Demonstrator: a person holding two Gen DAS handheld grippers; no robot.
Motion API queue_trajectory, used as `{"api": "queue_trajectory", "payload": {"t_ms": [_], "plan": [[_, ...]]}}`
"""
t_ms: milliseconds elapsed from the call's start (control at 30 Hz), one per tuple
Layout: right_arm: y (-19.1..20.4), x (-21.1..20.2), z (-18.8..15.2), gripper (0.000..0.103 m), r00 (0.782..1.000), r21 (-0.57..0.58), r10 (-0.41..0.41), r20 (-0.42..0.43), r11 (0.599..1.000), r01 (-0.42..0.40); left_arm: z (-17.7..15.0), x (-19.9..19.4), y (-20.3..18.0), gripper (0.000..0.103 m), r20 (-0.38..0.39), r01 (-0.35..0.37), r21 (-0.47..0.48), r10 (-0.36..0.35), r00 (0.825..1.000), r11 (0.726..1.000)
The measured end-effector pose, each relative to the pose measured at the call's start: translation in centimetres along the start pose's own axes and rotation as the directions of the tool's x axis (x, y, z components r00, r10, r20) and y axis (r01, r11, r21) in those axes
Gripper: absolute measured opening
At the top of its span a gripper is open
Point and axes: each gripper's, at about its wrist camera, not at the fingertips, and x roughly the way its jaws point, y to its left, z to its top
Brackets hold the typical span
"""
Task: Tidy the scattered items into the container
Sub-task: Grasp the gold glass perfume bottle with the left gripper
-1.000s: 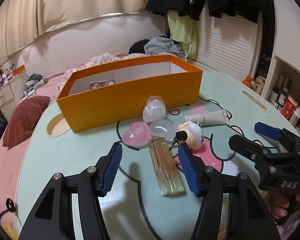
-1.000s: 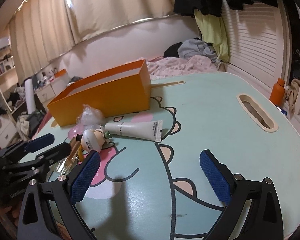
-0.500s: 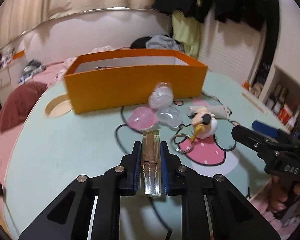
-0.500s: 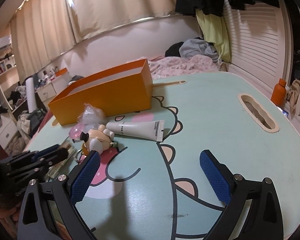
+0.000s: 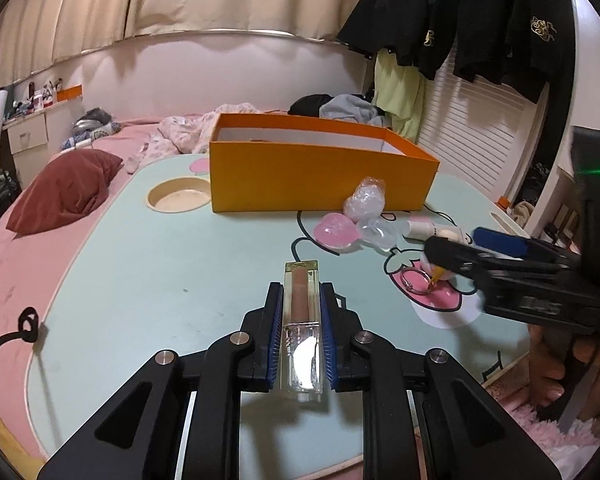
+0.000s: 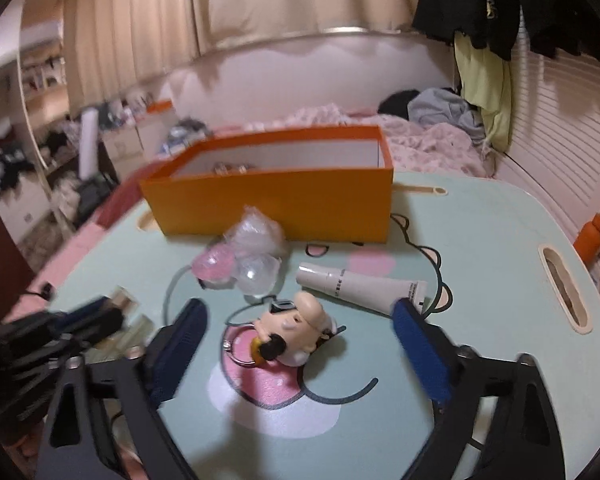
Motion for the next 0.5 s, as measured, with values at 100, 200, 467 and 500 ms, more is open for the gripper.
{"api": "queue_trajectory", "payload": {"t_ms": [100,200,467,500], "plan": [[0.1,1.7,-0.2,0.075,0.998,-0.003,-0.004,-0.060,1.000,0.004,0.0,-0.1,0.2,0.019,0.006,0.001,-0.009,-0.001,1.000,1.000],[0.5,1.7,-0.3,0.041,0.999,-0.038,-0.009,-0.053,0.999,0.007,0.0,-0.1,0.2,0.019,0.012,-0.004,-0.012,0.004,1.000,1.000],[-2.0,0.1,0.2,0.041,0.998,0.037,0.063,-0.011,0.997,-0.063,0.7,-0.8,-0.1,0.019,0.033,0.004,-0.008,-0.004,0.999,1.000],[-2.4,-0.5,0.8,0.041,0.998,0.044,0.066,0.010,0.997,-0.066,0.9,-1.0,0.0,0.019,0.040,0.017,-0.011,-0.016,0.999,1.000]]}}
